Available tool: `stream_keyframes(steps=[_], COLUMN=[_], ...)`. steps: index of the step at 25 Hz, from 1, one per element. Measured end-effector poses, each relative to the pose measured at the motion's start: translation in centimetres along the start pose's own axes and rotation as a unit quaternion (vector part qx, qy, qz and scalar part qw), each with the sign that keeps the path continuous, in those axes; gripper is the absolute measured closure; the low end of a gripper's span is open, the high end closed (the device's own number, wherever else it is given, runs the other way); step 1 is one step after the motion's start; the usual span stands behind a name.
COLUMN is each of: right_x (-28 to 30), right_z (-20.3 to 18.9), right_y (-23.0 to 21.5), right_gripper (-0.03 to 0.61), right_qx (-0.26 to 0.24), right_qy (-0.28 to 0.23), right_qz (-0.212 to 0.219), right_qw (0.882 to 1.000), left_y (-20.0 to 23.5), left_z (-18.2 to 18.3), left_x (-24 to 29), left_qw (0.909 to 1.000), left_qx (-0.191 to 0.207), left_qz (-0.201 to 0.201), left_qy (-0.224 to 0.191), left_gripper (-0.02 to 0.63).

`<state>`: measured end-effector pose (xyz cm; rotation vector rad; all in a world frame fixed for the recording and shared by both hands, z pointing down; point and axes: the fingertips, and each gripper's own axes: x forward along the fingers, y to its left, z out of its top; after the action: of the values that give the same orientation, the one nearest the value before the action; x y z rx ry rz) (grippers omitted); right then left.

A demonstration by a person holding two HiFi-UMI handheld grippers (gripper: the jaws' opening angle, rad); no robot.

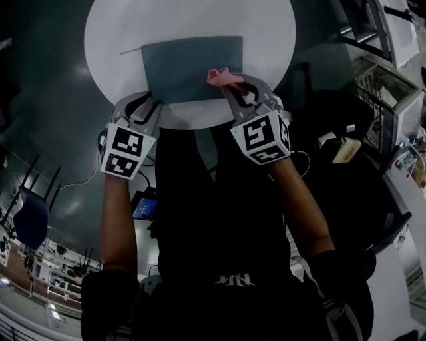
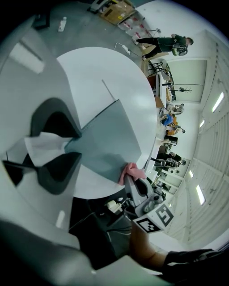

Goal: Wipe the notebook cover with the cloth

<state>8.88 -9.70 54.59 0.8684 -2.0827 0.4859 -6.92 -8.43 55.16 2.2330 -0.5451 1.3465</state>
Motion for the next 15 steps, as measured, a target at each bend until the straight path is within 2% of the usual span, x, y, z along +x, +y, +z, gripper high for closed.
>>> stream_keyframes(steps=[5,8,10,15], right_x=[-1.7,-3.1,-3.4,-0.5], right_z=[-2.8,-1.8,0.4,6.7], right_y=[-2.6,-2.8,-1.3,4.9], right_gripper=[0.551,0.551,0.551,0.549], right_qx=[0.010,-0.038,-0.052,-0.020], right_qy=[0.028,0.014,-0.014,-0.076], right_qz=[-0.031,-0.053,-0.038,0.051], right_qw=[0.999,0.998,0.998,0.996], left_y=[-0.2,-0.2,0.1,0.5], left_z=[0.1,-0.1,-0.2,-0.5], left_x=[0.3,0.3,0.3,-0.2], left_qw=[1.0000,1.0000,0.9999,0.9993], left_qx=[0.002,0.008,0.013,0.026], left_qz=[0.002,-0.004,-0.006,-0.019], left_qy=[0.002,-0.002,-0.005,-0.021], left_gripper=[0.511,0.511,0.509,0.506])
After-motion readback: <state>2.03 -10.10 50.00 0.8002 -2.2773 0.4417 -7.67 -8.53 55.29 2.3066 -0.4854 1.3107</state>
